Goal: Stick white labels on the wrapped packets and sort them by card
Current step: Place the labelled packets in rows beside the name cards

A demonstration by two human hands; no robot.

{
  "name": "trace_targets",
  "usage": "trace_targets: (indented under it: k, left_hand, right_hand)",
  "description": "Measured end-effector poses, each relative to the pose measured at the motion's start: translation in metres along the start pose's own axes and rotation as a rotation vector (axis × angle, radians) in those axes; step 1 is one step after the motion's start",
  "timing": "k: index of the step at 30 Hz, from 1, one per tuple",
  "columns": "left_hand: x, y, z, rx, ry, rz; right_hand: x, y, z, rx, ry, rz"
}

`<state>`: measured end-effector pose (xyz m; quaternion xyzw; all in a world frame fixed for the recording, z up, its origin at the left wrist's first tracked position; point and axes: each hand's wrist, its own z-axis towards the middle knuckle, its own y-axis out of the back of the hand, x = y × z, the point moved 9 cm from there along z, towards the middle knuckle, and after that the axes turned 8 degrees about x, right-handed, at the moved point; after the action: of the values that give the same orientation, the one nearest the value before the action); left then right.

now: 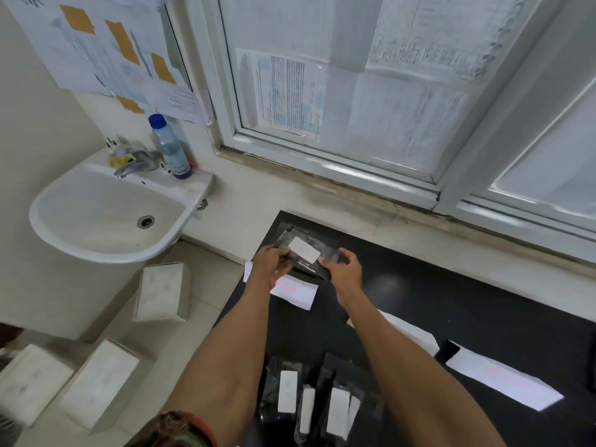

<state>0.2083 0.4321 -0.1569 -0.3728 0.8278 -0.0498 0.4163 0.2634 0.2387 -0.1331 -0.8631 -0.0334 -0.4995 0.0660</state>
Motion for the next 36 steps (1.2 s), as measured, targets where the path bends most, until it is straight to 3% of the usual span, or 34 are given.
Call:
trace_targets:
  k: [5, 9, 19, 26, 36]
  left_hand:
    - [-0.032, 0.003, 0.039, -0.207, -0.081, 0.569]
    - [-0.040, -0.002, 0.064, -0.272, -0.070, 0.848]
    - [-0.031, 0.005, 0.094, -0.361, -0.086, 0.903]
    - [-0.028, 0.013, 0.113, -0.471, -0.024, 0.980]
    - [-0.038, 0.020, 0.103, -0.293, -0.083, 1.044]
  right_hand:
    - [0.024, 0.000, 0.066, -0.011, -0.034, -0.175]
    - [0.013, -0.007, 0.110, -0.039, -0.072, -0.331]
    - [-0.015, -0.009, 0.135, -0.053, -0.091, -0.583]
    - [-0.021, -0.010, 0.137, -0.072, -0.092, -0.605]
    - [-0.021, -0.015, 0.123, -0.106, -0.028, -0.694]
